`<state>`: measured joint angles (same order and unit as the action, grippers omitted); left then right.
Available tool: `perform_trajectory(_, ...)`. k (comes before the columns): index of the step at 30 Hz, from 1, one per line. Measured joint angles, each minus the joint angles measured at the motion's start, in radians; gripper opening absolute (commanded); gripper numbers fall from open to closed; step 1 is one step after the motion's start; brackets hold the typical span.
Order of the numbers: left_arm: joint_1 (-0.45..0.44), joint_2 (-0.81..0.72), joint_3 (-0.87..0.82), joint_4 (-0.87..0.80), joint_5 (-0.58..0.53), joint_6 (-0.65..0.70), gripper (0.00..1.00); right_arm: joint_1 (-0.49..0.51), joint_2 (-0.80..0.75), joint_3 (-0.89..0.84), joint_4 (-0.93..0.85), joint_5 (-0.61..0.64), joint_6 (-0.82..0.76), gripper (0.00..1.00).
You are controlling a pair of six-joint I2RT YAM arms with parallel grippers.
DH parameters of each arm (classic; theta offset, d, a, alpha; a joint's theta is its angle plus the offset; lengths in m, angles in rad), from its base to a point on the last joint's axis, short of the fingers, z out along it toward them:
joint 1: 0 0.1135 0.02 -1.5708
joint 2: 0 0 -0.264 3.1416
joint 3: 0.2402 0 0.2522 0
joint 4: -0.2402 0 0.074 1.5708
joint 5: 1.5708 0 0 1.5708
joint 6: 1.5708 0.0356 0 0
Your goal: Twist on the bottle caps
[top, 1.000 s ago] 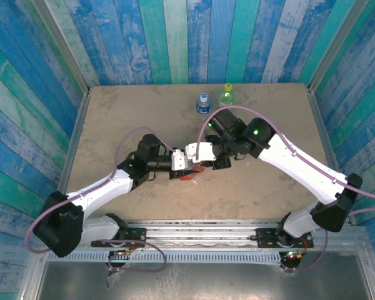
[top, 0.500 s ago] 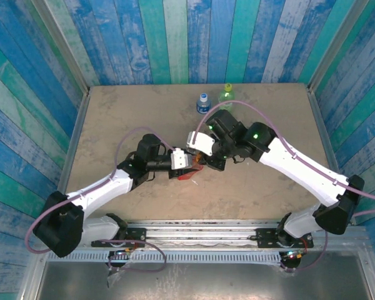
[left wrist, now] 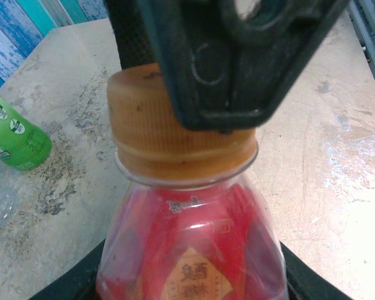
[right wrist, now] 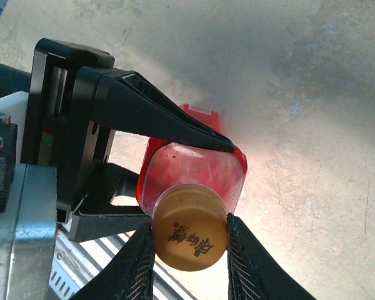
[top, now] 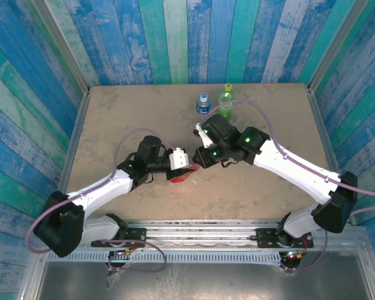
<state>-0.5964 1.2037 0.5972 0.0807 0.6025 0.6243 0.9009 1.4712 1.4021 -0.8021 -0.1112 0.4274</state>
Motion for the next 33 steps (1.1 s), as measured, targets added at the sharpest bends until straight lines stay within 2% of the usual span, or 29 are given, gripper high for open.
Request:
perform_trajectory(2, 0.002, 0.000, 0.000, 0.010, 0.001, -0.016, 0.47, 0.000, -0.005, 0.000, 0.006, 0.003, -0.024, 0.40)
perform_trajectory(3, 0.006, 0.000, 0.000, 0.018, 0.005, -0.026, 0.47, 0.000, -0.011, 0.000, 0.010, 0.004, -0.045, 0.44)
perform_trajectory(9, 0.093, 0.000, 0.000, 0.214, 0.151, -0.164, 0.47, 0.000, -0.146, -0.093, 0.105, 0.017, -0.262, 0.55)
perform_trajectory(14, 0.117, 0.001, -0.002, 0.335, 0.285, -0.256, 0.47, -0.001, -0.365, -0.325, 0.390, -0.049, -0.397, 0.65)
perform_trajectory(18, 0.117, 0.003, -0.002, 0.365, 0.355, -0.279, 0.48, -0.001, -0.437, -0.485, 0.614, -0.096, -0.436, 0.65)
perform_trajectory(24, 0.117, 0.003, -0.002, 0.371, 0.405, -0.284, 0.48, -0.001, -0.375, -0.514, 0.795, -0.130, -0.446, 0.60)
perform_trajectory(27, 0.117, 0.003, -0.002, 0.366, 0.421, -0.280, 0.48, -0.001, -0.343, -0.514, 0.866, -0.150, -0.436, 0.54)
perform_trajectory(33, 0.117, 0.004, -0.002, 0.360, 0.430, -0.273, 0.48, -0.002, -0.316, -0.520, 0.927, -0.160, -0.416, 0.34)
